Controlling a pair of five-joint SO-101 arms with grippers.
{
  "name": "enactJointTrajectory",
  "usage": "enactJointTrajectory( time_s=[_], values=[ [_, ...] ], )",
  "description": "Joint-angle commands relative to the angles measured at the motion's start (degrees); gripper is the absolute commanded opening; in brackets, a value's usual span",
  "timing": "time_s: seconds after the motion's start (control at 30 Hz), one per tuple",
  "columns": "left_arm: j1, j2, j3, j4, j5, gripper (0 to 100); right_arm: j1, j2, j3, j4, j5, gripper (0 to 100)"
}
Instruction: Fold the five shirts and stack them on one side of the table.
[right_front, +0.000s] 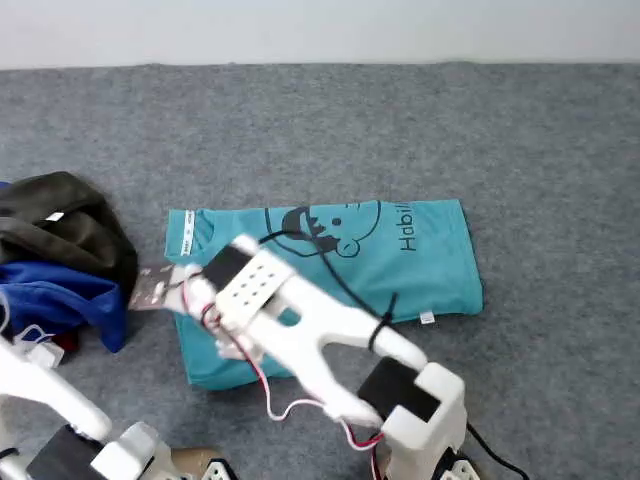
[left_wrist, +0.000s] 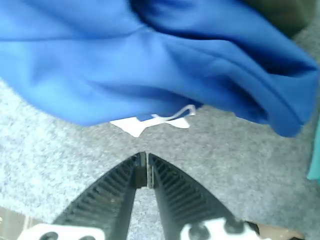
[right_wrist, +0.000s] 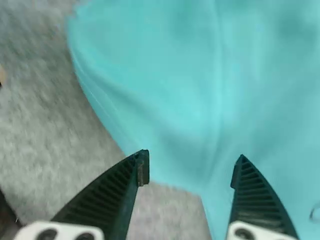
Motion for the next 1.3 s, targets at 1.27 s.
enactJointTrajectory(
  time_s=[1.27],
  values=[
    [-1.1,0.2,-2.2,-1.3,-0.9,1,1.7,10.8,-13.3,-7.5,4.4,0.9]
  ],
)
